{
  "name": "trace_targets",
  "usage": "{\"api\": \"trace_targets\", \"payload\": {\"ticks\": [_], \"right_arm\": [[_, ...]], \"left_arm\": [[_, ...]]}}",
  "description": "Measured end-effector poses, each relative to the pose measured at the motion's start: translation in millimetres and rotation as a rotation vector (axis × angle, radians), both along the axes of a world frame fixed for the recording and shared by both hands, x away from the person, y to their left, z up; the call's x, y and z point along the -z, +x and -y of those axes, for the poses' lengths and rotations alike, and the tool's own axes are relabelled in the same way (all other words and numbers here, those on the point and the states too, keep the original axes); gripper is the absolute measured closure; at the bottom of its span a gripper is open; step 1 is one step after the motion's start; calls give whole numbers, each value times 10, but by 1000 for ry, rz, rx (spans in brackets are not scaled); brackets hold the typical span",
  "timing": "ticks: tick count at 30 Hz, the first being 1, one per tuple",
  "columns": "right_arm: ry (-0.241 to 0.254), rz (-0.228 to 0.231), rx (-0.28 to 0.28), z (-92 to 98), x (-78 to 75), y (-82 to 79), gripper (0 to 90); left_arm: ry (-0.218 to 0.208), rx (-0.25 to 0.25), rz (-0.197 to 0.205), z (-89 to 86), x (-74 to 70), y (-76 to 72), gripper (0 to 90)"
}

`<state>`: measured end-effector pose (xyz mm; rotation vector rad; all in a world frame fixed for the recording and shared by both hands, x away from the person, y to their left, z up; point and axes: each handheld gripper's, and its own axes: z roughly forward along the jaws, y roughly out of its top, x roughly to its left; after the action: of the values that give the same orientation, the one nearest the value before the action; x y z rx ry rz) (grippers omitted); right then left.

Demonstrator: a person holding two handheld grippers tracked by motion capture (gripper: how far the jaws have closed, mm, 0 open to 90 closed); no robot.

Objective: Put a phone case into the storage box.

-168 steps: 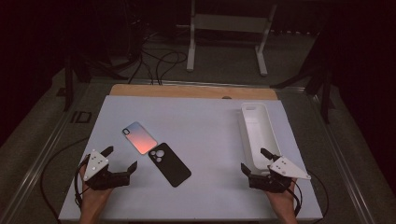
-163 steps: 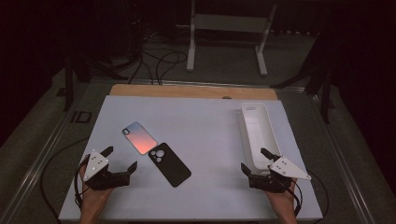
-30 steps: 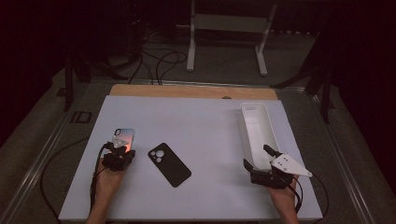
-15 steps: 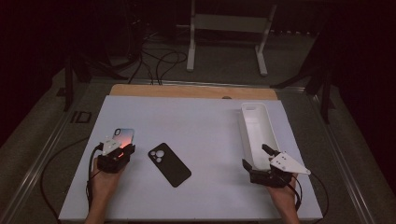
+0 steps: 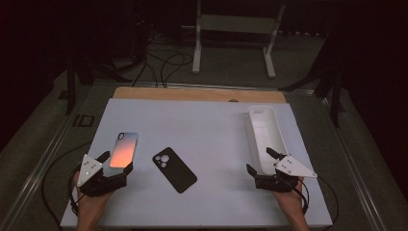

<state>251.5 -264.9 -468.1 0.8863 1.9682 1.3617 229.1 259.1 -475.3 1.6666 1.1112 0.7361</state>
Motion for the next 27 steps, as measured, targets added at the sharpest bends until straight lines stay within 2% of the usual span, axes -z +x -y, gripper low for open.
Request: {"api": "trace_targets", "payload": {"ticks": [2, 4, 7, 10, 13, 15, 18, 20, 24, 27], "right_arm": [[-7, 4, 2, 9, 18, -35, 91], [-9, 4, 10, 17, 30, -53, 91], [-12, 1, 22, 40, 46, -73, 91], [0, -5, 32, 64, 51, -68, 91], [41, -18, 34, 85, 48, -53, 91], [42, -17, 37, 87, 44, -48, 91], [38, -16, 36, 89, 50, -38, 91], [40, -19, 38, 85, 52, -33, 91], [39, -17, 35, 84, 51, -30, 91], [39, -21, 37, 89, 53, -30, 91]], "left_arm": [[1, -6, 2, -5, -19, -1, 5], [1, -28, -1, -6, -23, 11, 2], [5, -27, -17, -20, -14, 23, 0], [-3, -26, -48, -47, -17, 44, 1], [3, -52, -67, -86, -36, 94, 1], [-2, -69, -86, -117, -53, 143, 1], [4, -86, -129, -140, -70, 244, 1], [32, -95, -166, -142, -81, 323, 0], [60, -118, -202, -145, -100, 468, 0], [80, -124, -271, -158, -95, 600, 1]]}}
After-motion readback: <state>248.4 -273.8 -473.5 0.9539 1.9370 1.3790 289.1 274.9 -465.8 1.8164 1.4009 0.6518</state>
